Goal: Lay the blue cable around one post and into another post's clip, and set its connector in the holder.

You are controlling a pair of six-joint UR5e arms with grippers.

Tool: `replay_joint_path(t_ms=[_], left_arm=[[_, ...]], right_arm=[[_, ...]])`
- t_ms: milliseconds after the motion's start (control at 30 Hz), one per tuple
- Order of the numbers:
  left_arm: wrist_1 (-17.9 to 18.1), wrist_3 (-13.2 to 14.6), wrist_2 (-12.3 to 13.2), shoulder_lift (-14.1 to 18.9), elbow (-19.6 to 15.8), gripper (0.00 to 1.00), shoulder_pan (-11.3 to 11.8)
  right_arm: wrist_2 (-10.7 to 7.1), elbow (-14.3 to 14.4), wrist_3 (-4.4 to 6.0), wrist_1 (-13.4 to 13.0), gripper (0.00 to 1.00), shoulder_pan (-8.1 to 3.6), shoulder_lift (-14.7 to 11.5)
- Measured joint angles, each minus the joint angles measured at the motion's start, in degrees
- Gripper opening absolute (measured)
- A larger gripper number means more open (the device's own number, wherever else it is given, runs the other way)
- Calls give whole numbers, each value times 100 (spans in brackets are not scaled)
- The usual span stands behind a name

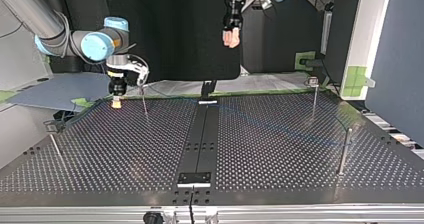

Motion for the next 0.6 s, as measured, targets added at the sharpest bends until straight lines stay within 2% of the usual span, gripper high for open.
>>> replay_joint_path(t_ms=[167, 300, 500, 600], left_arm=[[-271, -23, -3, 1, 69, 100, 2], [-423, -58, -4, -1, 72, 100, 6], [-505, -84, -9, 1, 75, 100, 33], [-501, -97, -1, 0, 75, 100, 57]], right_arm=[[240, -159, -124, 96, 95, 240, 117], [491, -223, -222, 105, 95, 490, 175], [814, -233, -251, 167, 95, 813, 205], [952, -227, -230, 226, 95, 952, 222]])
